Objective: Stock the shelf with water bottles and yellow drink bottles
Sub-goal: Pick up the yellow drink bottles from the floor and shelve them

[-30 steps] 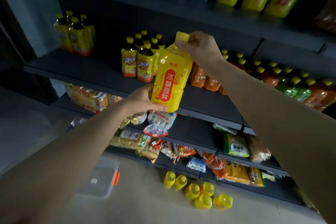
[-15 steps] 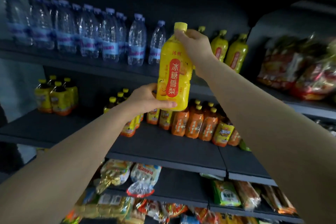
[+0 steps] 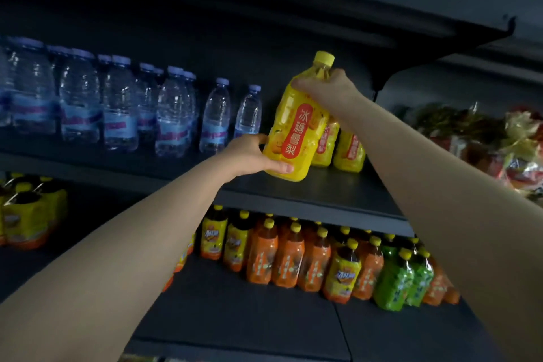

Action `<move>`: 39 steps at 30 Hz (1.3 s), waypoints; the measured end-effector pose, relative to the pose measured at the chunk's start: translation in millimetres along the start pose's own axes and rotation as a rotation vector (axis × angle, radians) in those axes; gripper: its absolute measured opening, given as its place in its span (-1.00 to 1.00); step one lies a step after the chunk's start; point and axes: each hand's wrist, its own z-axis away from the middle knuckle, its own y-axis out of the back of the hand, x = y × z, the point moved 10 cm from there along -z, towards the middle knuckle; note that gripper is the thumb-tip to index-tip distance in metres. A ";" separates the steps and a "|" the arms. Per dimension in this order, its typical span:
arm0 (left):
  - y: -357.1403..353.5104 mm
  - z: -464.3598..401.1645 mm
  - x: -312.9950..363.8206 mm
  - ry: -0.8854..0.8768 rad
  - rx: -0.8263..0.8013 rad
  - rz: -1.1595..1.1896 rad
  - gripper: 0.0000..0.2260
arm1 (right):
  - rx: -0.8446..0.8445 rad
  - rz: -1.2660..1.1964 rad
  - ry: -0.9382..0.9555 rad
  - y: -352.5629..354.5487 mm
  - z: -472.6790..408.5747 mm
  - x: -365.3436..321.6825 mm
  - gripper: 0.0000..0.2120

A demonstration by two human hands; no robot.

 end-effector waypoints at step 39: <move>-51.6 -164.5 -57.2 0.049 0.005 -0.240 -0.44 | -0.015 0.195 0.152 -87.4 -174.9 99.2 -0.08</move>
